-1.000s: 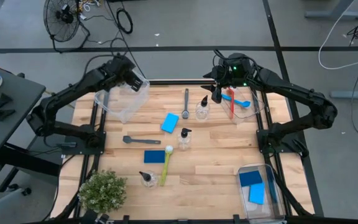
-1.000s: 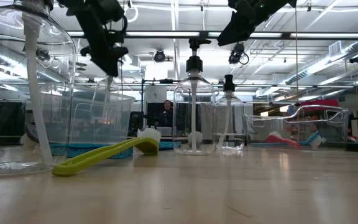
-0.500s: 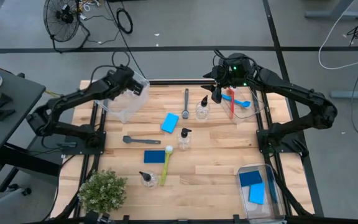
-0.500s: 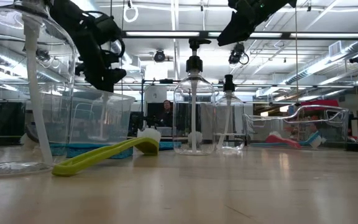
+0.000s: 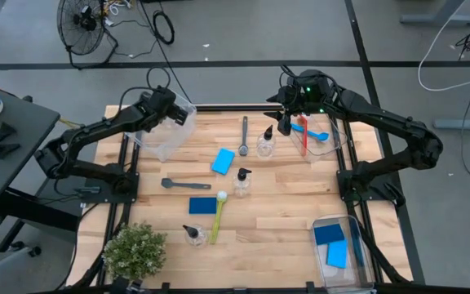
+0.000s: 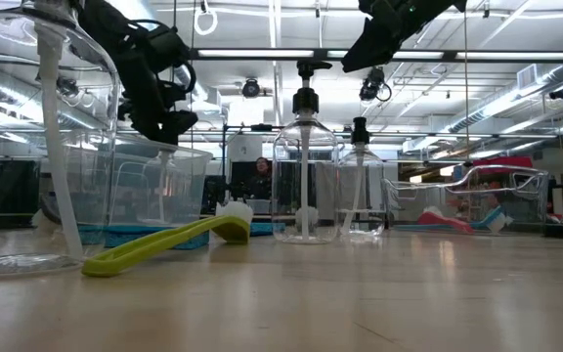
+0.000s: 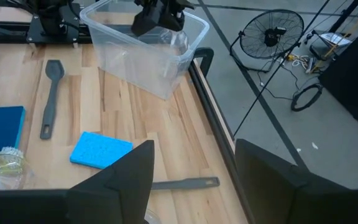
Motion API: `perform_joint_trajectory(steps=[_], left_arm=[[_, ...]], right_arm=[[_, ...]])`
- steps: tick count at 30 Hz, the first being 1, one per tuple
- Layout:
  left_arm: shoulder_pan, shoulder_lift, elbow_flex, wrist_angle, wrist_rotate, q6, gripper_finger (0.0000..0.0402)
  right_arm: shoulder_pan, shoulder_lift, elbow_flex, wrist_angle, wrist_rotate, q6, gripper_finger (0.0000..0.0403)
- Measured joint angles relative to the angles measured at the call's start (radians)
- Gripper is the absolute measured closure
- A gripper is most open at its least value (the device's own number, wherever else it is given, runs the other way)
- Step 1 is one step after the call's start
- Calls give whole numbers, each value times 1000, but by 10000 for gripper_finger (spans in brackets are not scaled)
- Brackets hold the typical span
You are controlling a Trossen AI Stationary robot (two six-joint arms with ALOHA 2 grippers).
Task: Pick & Place Kitchen Sink Supplies
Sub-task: Put the transparent bottle spray into the transparent container
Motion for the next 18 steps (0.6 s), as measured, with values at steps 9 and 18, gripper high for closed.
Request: perform_joint_trajectory(steps=[9,18], left_arm=[[0,0,0,0,-28,6,189],[0,0,6,4,-38,30,113]], right_arm=[[0,0,0,0,0,0,176],[0,0,0,0,0,1,176]])
